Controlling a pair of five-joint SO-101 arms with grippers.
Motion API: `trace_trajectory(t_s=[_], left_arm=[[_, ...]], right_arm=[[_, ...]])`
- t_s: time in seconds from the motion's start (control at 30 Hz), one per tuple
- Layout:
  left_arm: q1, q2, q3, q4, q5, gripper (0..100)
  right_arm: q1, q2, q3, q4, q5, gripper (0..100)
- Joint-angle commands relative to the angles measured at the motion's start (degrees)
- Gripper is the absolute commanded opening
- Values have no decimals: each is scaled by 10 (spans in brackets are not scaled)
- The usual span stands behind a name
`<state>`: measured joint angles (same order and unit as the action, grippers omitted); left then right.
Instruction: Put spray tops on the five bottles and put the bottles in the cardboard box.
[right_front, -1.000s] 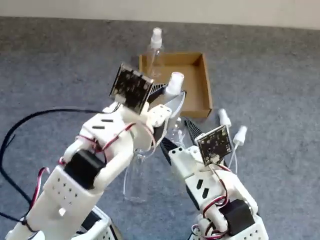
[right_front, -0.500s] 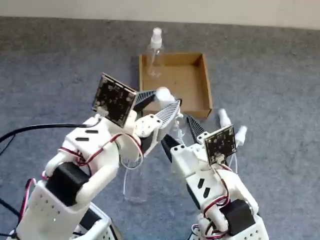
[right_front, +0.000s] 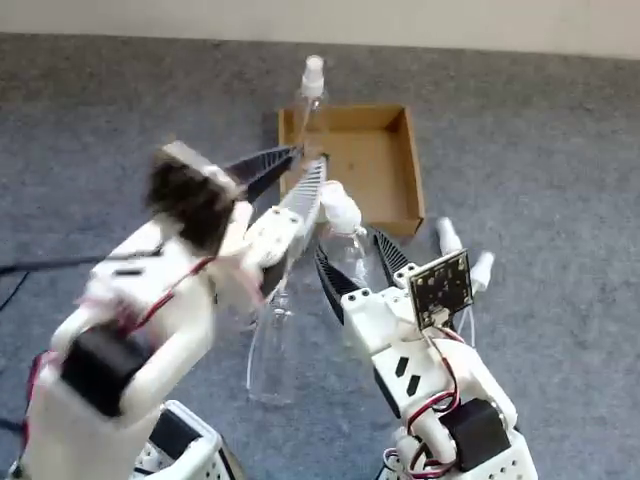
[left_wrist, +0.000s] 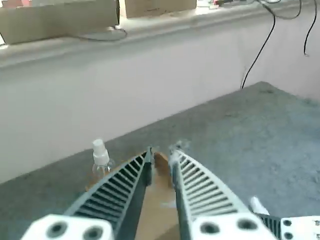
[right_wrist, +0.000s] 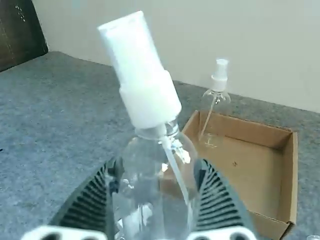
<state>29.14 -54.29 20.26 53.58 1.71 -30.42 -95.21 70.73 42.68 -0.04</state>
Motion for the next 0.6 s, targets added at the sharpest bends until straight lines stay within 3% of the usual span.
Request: trace_trajectory(t_s=[0.0, 0.17, 0.37, 0.57], left_arm=[[11, 64, -24, 1, -4, 59], [50, 126, -28, -1, -4, 59], [50, 162, -26, 1, -4, 59], [2, 116, -55, 6, -7, 64]], right_arm=[[12, -4, -39, -14, -4, 5], [12, -4, -39, -13, -4, 5], [13, -4, -39, -12, -4, 5], [15, -3, -39, -12, -4, 5]])
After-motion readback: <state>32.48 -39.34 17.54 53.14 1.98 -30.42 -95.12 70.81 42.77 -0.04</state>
